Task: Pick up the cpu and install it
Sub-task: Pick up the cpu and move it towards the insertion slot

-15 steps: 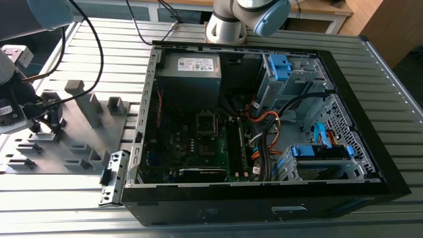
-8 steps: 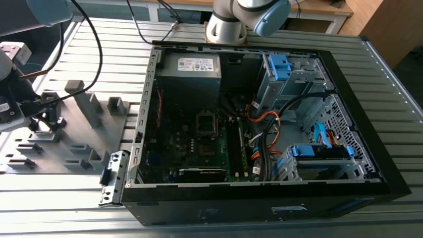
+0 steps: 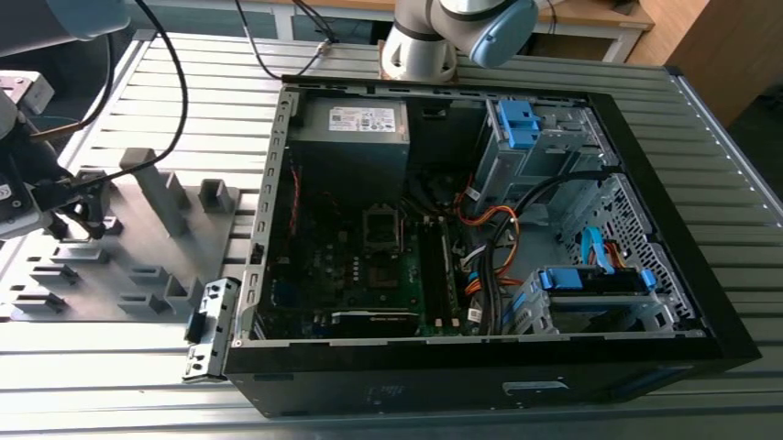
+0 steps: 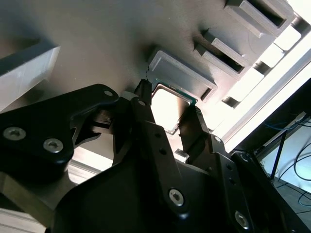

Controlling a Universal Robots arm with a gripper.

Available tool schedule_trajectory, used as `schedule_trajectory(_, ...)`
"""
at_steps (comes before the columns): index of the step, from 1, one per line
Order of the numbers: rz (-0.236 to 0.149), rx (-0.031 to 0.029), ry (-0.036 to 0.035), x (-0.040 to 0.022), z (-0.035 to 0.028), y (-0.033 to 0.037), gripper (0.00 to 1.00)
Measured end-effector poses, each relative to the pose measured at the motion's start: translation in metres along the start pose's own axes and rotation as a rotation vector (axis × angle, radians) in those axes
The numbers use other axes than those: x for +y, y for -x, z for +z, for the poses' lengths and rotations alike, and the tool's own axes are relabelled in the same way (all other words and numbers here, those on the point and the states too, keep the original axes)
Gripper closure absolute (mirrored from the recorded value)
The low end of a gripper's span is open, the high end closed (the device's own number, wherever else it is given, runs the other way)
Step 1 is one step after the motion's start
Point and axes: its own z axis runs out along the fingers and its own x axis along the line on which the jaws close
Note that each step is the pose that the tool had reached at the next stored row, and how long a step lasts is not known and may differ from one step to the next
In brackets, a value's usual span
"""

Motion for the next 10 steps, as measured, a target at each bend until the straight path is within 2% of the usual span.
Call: schedule_trajectory(10, 0.000, 0.0001, -0.0001, 0.0000, -0.0002, 0.0000, 0.53)
